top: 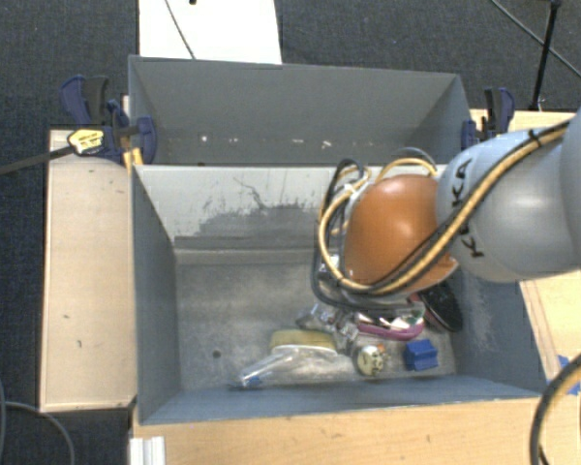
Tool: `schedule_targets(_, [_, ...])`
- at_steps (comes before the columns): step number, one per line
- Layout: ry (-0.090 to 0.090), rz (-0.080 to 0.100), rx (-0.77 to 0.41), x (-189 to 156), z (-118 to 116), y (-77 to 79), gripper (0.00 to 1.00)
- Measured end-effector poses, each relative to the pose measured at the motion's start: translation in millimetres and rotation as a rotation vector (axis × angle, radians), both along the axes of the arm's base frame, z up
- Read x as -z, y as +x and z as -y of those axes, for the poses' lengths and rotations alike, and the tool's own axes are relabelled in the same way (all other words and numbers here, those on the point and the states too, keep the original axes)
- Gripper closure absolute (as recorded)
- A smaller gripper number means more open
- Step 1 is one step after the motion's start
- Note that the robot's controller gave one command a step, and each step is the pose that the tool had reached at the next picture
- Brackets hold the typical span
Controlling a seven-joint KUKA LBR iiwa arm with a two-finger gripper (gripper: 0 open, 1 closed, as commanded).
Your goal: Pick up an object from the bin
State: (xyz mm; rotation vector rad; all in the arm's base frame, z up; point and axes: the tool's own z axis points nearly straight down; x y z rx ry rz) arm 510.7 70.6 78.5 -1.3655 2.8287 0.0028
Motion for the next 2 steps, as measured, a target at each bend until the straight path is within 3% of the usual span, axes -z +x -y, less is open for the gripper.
schedule_targets(1, [-0.001,0.003,0.021,7.9,-6.2,8.7,1.00])
schedule_targets(2, [-0.001,0.001,0.037,5.5,-21.9,1.8,1.00])
